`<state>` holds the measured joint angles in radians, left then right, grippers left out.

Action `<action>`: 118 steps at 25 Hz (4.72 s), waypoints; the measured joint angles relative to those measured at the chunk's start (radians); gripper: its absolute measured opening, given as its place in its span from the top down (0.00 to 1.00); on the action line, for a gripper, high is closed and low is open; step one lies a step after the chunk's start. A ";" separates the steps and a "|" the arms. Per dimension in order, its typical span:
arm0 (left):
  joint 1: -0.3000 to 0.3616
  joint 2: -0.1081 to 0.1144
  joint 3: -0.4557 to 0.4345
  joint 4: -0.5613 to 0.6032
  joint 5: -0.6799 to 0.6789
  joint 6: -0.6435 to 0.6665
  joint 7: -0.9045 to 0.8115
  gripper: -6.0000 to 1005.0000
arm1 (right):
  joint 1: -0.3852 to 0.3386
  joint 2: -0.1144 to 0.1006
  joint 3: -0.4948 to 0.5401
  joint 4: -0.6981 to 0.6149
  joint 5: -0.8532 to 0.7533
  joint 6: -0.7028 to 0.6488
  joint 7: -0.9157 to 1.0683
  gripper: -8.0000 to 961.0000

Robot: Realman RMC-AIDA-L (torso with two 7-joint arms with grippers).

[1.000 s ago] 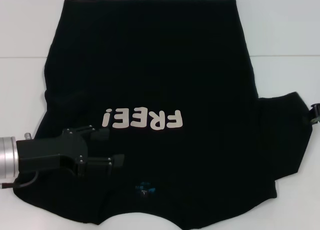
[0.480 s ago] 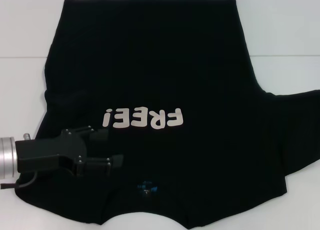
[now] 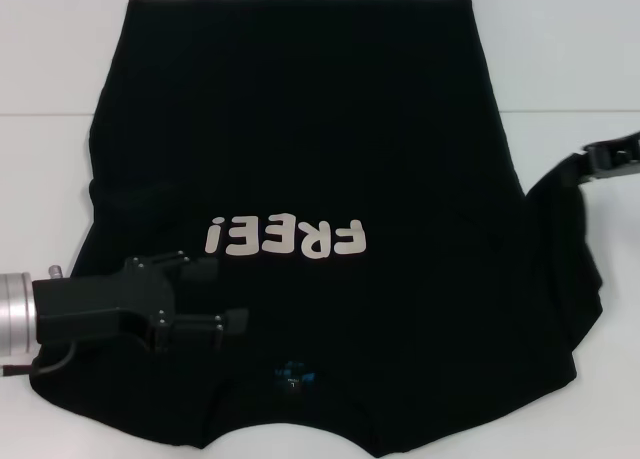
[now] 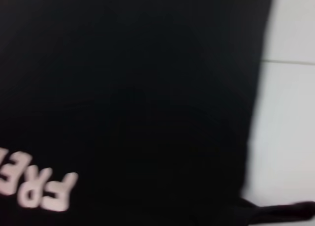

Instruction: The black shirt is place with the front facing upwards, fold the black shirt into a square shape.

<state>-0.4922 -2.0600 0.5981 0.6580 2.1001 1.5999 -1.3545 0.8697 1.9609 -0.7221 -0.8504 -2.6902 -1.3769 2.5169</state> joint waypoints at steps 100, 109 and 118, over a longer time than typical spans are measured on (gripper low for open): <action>-0.057 0.158 -0.033 0.090 0.548 -0.023 -1.065 0.53 | -0.340 0.131 -0.035 0.412 0.752 0.030 -1.458 0.16; -0.054 0.157 -0.036 0.090 0.547 -0.017 -1.044 0.80 | -0.339 0.130 -0.036 0.408 0.754 0.027 -1.401 0.16; -0.045 0.154 -0.074 0.106 0.524 0.003 -0.987 0.97 | -0.338 0.086 -0.036 0.169 0.647 -0.044 -0.841 0.17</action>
<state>-0.5371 -1.9062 0.5239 0.7638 2.6246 1.6033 -2.3414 0.5316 2.0465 -0.7579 -0.6812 -2.0431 -1.4209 1.6756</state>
